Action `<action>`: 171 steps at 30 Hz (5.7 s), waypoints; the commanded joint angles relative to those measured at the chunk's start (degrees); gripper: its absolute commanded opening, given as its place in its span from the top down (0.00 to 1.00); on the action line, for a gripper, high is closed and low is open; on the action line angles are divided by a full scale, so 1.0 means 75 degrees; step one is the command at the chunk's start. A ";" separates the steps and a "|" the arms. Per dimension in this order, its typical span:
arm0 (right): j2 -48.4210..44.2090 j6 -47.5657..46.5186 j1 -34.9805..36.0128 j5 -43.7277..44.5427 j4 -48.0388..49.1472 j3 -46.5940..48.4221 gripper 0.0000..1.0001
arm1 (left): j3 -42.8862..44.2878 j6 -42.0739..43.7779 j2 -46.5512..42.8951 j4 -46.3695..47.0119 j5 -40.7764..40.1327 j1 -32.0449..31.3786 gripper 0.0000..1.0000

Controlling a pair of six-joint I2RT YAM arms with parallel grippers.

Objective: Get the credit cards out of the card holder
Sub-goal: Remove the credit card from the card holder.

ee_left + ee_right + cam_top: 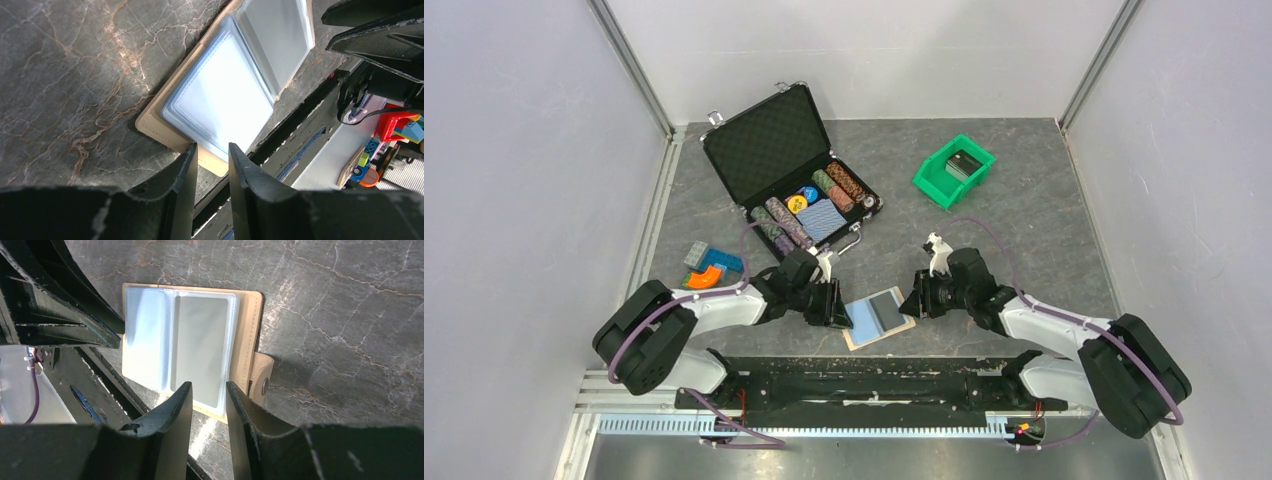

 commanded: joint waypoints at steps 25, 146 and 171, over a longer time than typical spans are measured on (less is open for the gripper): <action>0.0157 -0.0059 0.0139 0.0438 0.0002 0.0278 0.68 | -0.0034 -0.0265 0.0294 0.0524 0.0134 -0.0110 0.69; 0.1927 0.0767 0.0947 -0.0265 0.1254 0.0590 0.68 | -0.0372 -0.0920 0.0365 0.1309 -0.0036 -0.0192 0.78; 0.1739 0.1130 0.0792 -0.0495 0.1936 0.0164 1.00 | -0.0477 -0.0925 0.0474 0.1387 -0.0106 -0.0203 0.77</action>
